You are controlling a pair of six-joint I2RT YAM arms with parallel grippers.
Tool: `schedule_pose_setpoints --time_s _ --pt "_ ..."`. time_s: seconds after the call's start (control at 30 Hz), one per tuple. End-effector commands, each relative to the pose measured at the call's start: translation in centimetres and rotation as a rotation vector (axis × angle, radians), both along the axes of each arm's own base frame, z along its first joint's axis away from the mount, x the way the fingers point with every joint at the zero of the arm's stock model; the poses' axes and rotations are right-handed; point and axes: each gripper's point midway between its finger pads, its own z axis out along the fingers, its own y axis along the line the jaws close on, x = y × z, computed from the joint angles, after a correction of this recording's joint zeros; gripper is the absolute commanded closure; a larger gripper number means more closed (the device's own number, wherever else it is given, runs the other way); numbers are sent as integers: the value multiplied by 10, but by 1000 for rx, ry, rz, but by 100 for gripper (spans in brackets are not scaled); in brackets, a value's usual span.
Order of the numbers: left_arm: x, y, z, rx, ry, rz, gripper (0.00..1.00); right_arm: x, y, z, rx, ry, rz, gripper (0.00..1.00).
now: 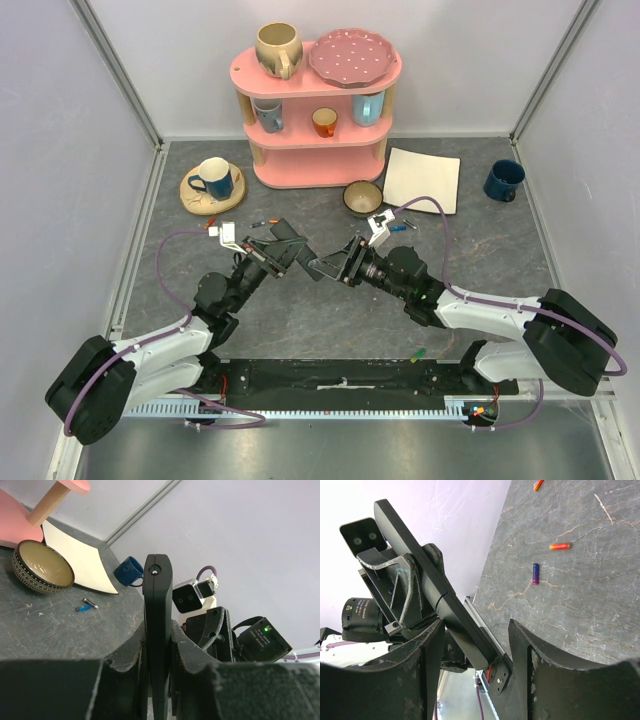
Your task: Load the batteries into the remote control
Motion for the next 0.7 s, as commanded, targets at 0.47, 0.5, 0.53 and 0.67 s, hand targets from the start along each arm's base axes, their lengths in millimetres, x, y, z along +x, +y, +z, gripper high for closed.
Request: schedule_pose_setpoints --time_s 0.47,0.5,0.53,0.67 --pt "-4 4 32 -35 -114 24 98 5 6 12 15 -23 5 54" --pt "-4 4 34 -36 -119 26 98 5 6 12 11 -28 8 54" --pt "-3 4 34 -34 -119 26 98 4 6 12 9 -29 10 55" --pt "-3 4 37 -37 -122 26 98 4 5 8 -8 -27 11 60"
